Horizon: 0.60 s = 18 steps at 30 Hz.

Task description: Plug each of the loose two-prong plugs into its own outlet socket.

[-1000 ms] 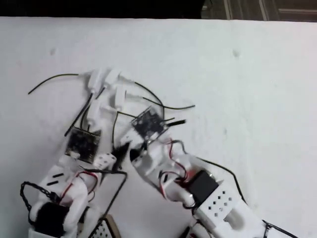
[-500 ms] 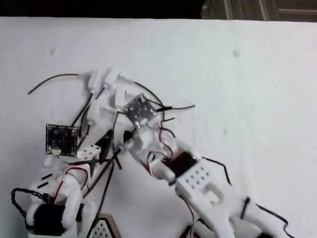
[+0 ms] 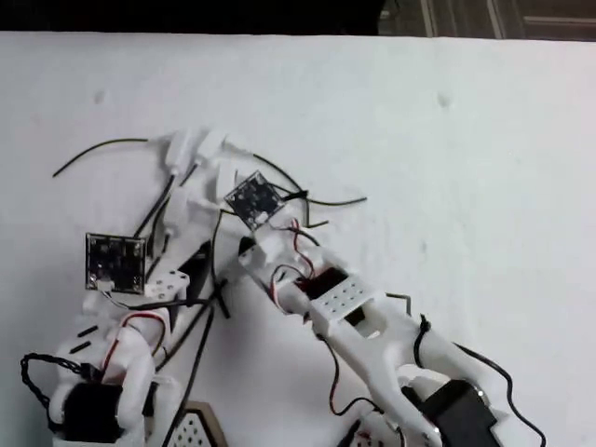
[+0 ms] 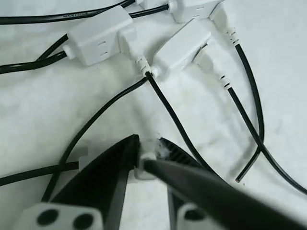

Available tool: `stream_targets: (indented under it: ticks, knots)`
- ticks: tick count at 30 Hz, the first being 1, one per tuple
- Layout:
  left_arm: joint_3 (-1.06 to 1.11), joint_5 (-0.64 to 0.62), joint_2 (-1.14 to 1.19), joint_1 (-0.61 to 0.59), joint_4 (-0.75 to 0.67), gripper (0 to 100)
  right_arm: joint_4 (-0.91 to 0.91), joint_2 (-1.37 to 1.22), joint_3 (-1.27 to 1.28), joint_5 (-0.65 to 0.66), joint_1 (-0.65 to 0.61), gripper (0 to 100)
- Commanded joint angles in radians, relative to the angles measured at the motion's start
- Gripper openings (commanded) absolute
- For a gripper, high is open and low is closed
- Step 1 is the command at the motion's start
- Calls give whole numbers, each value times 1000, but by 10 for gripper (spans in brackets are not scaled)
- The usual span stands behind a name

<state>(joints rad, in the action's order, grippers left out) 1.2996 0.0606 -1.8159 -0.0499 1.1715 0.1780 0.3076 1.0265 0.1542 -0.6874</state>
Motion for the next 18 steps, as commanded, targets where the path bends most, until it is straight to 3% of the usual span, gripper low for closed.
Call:
stream_targets:
  ticks: [1, 13, 18]
  knots:
    - [-6, -9, 2, -8, -25, 278, -19, 4, -46, 14, 13, 17]
    - [-6, -9, 2, -8, -25, 278, 65, 4, -41, 18, 5, 17]
    - [-6, -9, 2, -8, -25, 278, 79, 2, -40, 84, 8, 17]
